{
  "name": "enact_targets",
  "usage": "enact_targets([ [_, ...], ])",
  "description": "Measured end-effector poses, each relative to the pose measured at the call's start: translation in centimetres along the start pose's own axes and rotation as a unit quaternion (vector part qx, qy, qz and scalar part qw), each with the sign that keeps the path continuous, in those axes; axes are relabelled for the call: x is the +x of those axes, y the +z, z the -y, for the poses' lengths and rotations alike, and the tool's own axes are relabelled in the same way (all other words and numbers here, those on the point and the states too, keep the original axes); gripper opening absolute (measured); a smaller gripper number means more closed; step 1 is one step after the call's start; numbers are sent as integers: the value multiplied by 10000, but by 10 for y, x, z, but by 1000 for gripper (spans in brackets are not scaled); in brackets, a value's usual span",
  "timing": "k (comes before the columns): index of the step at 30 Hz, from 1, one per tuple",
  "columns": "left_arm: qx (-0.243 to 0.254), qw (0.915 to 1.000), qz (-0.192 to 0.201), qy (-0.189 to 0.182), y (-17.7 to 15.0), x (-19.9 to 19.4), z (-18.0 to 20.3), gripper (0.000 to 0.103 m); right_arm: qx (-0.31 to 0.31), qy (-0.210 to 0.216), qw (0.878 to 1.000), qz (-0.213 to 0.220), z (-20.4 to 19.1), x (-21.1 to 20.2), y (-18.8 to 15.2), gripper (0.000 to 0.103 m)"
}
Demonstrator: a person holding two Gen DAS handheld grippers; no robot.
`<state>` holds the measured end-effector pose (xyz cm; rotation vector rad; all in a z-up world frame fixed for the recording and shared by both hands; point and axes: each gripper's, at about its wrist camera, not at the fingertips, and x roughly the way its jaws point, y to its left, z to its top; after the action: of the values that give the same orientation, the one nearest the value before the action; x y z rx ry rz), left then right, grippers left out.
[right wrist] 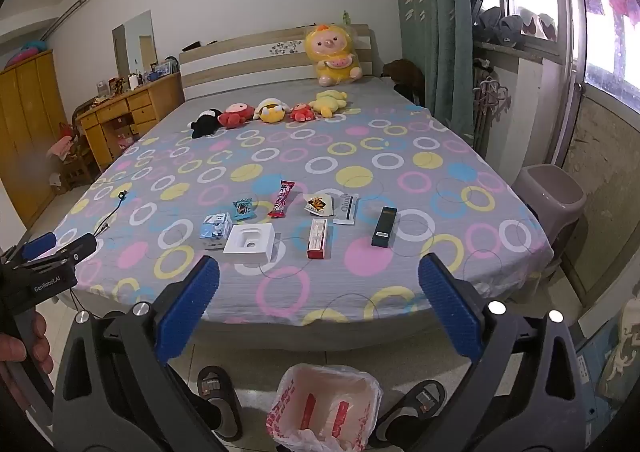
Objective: Collect trash
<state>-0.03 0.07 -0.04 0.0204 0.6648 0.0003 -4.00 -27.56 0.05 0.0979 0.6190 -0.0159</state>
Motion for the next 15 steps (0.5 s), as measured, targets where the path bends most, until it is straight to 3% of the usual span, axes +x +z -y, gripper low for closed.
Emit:
enact_targets([
  [15,25,10000,-27,-36,3,-3,0,96,36,13,10000,4,-1,0,0,98],
])
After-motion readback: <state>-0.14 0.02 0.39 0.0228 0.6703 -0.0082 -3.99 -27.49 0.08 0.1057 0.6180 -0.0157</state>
